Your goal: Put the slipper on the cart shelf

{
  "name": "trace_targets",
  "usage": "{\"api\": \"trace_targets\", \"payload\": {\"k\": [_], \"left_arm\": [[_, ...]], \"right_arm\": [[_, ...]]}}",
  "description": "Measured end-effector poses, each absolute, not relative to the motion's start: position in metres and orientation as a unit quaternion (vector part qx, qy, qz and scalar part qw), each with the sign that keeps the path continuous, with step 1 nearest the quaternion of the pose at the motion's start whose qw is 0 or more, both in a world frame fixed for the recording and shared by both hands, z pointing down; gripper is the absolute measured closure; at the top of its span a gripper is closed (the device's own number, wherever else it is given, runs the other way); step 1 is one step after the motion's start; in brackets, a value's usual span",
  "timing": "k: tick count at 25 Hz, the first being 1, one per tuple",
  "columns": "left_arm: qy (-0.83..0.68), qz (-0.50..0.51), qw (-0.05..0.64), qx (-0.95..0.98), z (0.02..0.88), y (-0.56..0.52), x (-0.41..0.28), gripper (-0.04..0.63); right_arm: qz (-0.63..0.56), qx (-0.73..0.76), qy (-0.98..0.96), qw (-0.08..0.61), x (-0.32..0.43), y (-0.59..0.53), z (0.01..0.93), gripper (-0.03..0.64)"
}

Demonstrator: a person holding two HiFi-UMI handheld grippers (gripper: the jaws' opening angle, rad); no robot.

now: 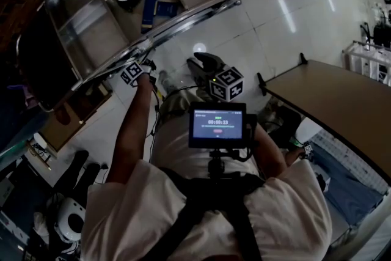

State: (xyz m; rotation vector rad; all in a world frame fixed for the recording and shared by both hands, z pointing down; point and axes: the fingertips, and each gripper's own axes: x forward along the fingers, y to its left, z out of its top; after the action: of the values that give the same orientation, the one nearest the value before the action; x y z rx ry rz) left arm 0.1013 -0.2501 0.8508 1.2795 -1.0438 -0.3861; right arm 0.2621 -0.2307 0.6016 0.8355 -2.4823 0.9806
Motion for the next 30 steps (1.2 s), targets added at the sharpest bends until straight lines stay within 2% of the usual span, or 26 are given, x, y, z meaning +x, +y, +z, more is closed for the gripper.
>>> {"api": "trace_targets", "payload": {"k": [7, 30], "left_arm": [[-0.479, -0.148, 0.644, 0.578, 0.849, -0.256, 0.081, 0.469], [-0.537, -0.183, 0.604, 0.560, 0.841, -0.291, 0.028, 0.469]], "right_arm": [[0.344, 0.301, -0.874, 0.168, 0.265, -0.233, 0.599, 0.456], [0.340, 0.304, -0.876, 0.157, 0.298, -0.246, 0.588, 0.456]]}}
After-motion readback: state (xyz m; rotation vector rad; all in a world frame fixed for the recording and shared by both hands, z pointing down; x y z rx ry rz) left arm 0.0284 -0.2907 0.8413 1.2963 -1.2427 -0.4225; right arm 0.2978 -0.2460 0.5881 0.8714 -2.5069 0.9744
